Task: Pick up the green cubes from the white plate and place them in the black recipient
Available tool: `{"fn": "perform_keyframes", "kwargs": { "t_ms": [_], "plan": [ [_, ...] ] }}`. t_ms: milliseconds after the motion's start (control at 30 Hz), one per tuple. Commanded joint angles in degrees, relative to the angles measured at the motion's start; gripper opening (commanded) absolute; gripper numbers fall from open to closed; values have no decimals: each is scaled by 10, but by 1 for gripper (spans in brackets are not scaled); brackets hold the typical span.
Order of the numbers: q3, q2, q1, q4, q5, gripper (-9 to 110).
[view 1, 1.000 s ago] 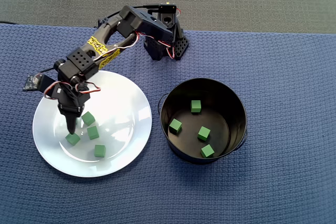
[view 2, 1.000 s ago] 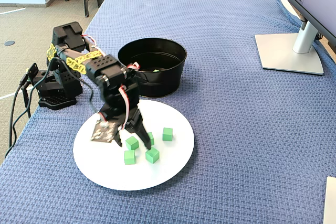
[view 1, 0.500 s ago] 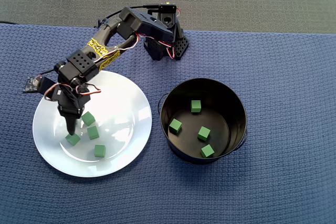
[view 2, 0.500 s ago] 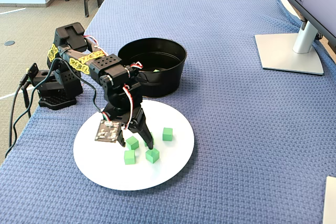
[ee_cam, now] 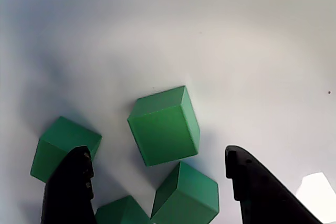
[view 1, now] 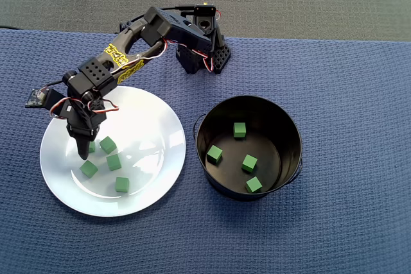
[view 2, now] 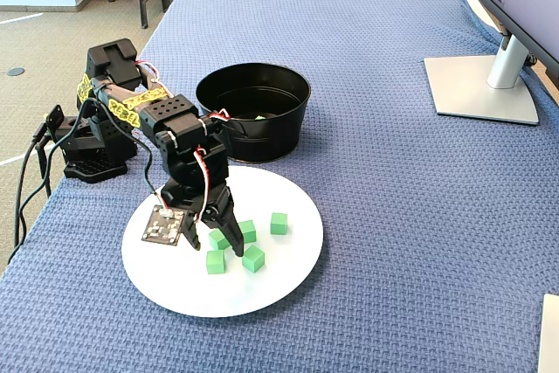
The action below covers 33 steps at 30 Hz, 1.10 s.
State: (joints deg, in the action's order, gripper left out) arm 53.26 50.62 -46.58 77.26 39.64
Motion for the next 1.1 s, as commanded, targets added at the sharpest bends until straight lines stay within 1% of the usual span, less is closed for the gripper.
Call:
{"fn": "perform_keyframes", "kwargs": {
  "t_ms": [0,133,267,633,867,1067],
  "plan": [
    [-3,19,-3,-8,35,25],
    [0,13,-7,-21,76,25],
    [8,8,-8,-32,92,25],
    [30,38,-5,-33,77,24],
    [29,24,-6,-46,95,20],
    [23,11,-9,-56,116,20]
  ]
}}
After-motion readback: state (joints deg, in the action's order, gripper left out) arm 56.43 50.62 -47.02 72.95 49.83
